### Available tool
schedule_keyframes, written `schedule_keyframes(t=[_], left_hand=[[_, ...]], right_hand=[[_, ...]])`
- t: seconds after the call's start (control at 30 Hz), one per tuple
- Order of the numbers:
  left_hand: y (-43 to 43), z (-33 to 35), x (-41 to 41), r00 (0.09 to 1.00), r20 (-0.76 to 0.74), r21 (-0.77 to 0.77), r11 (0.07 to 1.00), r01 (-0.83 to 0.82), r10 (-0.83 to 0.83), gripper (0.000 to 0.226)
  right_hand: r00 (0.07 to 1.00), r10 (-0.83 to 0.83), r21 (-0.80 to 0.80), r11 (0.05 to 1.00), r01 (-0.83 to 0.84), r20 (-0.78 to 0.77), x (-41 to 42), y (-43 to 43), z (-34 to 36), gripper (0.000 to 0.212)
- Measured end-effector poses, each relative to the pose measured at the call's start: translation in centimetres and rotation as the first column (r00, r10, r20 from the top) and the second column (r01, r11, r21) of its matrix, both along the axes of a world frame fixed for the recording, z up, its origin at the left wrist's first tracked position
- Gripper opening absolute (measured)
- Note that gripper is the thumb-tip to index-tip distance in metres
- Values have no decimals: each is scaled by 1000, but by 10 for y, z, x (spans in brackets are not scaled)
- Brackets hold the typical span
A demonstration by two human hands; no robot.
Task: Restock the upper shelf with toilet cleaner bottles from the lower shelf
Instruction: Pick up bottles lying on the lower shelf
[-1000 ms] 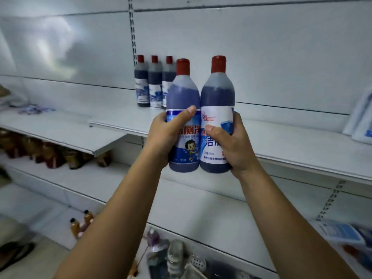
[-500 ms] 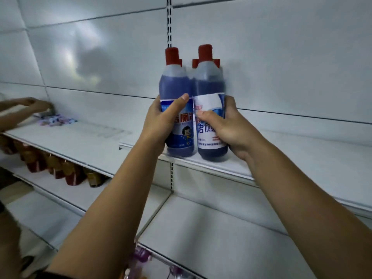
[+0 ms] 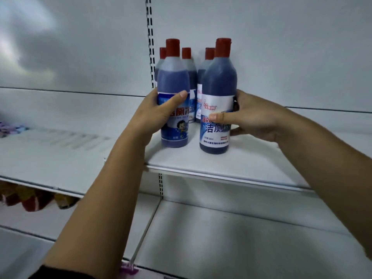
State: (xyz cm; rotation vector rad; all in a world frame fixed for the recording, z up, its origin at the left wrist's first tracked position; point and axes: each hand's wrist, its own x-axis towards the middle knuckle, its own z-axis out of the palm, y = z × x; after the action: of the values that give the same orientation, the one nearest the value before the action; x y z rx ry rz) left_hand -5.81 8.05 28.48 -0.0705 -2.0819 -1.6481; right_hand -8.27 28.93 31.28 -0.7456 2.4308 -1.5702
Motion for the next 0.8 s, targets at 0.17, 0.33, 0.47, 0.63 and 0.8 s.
schedule_keyframes(t=[0.17, 0.33, 0.47, 0.63, 0.8], left_hand=[[-6, -5, -4, 998, 9, 93, 994, 56, -57, 35], [-10, -11, -5, 995, -15, 182, 978, 97, -96, 26], [-10, -13, -6, 992, -23, 204, 971, 124, -122, 26], [-10, -14, -8, 990, -11, 228, 963, 141, -142, 32], [-10, -15, -4, 986, -7, 231, 959, 163, -166, 36]], right_hand=[[994, -100, 2, 995, 100, 40, -32, -20, -1, 58], [968, -248, -9, 969, 248, -38, -65, -40, -11, 63], [930, -338, 9, 939, 343, -147, -84, -49, -21, 69], [899, -373, 75, 914, 399, -231, -78, -55, -26, 63], [934, -217, 549, 761, 345, -285, -56, -49, -49, 59]])
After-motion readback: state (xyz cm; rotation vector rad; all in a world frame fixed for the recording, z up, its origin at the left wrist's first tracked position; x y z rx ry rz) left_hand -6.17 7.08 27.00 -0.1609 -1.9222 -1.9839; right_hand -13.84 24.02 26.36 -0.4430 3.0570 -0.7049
